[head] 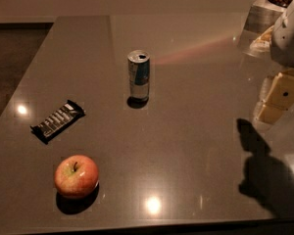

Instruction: Pick redbull can

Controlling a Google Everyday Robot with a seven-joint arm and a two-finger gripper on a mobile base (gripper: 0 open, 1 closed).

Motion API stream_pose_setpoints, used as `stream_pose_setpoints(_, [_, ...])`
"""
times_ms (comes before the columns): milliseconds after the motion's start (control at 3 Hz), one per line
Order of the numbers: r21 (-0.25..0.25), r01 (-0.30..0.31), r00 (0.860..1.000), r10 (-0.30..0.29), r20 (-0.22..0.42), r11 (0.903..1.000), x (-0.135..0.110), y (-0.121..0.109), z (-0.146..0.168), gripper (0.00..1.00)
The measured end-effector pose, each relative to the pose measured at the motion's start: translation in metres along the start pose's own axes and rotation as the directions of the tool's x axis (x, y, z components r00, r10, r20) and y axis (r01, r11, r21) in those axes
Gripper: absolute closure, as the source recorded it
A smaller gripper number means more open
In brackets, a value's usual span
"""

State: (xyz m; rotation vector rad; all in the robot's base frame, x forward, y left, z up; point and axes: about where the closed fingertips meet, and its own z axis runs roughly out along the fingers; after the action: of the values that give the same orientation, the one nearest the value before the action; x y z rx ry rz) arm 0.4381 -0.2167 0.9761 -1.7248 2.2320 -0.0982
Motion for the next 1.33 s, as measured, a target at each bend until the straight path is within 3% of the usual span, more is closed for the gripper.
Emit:
stream_pose_setpoints(667, [-0.016,-0.003,1.000,0.003,0.021,0.9999,-0.005,-0.003,0.000,0.00])
stream_pose_setpoints(1000, [-0.054,0.002,0.987,0.007,0.159,0.9986,-0.039,-0.016,0.013,0.00])
stream_pose_setpoints(1333, [-0.083,0.008,0.968,0.013,0.250,0.9965,-0.075,-0.022,0.022,0.00])
